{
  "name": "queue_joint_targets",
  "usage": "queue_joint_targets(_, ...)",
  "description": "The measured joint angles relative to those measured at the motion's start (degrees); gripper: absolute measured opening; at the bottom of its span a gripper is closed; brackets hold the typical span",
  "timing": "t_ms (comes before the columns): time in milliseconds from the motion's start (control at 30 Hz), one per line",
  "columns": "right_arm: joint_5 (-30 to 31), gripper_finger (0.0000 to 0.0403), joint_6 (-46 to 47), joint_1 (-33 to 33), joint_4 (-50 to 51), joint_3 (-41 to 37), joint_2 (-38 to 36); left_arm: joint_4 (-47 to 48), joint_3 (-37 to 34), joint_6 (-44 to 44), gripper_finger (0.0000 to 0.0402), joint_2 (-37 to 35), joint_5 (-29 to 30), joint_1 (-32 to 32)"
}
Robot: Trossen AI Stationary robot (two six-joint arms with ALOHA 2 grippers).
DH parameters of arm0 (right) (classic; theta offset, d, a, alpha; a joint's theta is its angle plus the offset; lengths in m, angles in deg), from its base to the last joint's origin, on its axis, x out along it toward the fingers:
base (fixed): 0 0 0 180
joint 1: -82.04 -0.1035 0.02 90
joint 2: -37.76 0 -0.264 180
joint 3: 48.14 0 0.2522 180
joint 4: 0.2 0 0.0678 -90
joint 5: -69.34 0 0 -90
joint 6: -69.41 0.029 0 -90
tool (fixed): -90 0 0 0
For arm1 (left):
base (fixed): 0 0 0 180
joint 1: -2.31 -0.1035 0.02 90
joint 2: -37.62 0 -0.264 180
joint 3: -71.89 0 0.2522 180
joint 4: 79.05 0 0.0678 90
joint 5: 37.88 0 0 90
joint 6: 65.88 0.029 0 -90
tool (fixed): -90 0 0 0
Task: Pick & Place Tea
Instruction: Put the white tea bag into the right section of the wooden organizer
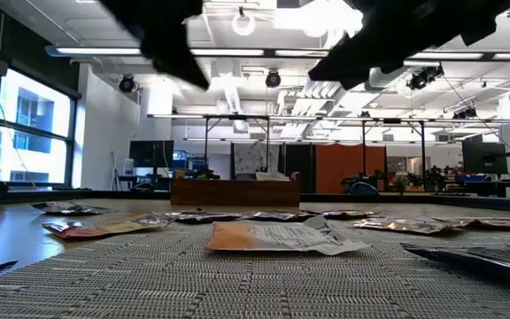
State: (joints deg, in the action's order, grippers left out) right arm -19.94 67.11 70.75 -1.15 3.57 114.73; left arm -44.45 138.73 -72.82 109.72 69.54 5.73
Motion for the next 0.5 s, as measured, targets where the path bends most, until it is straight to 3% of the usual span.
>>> queue_joint_targets(133,-14.4,0.0130,4.9,-4.5,7.6,4.0,3.1,-4.1,-6.0,-5.0,0.0131,-1.5,1.8,1.7)
queue_joint_targets(200,-18.8,0.0130,10.3,-7.1,10.5,5.3,3.9,-3.1,-7.2,-7.3,0.0131,-1.6,2.0,1.5)
queue_joint_targets(300,-18.5,0.0130,13.9,-12.0,10.7,5.6,4.5,-3.3,-7.4,-9.4,0.0131,-1.5,1.9,1.5)
queue_joint_targets(500,-9.8,0.0130,20.6,-21.7,14.8,4.3,8.5,-6.7,-7.4,-10.0,0.0131,-1.5,-2.0,1.5)
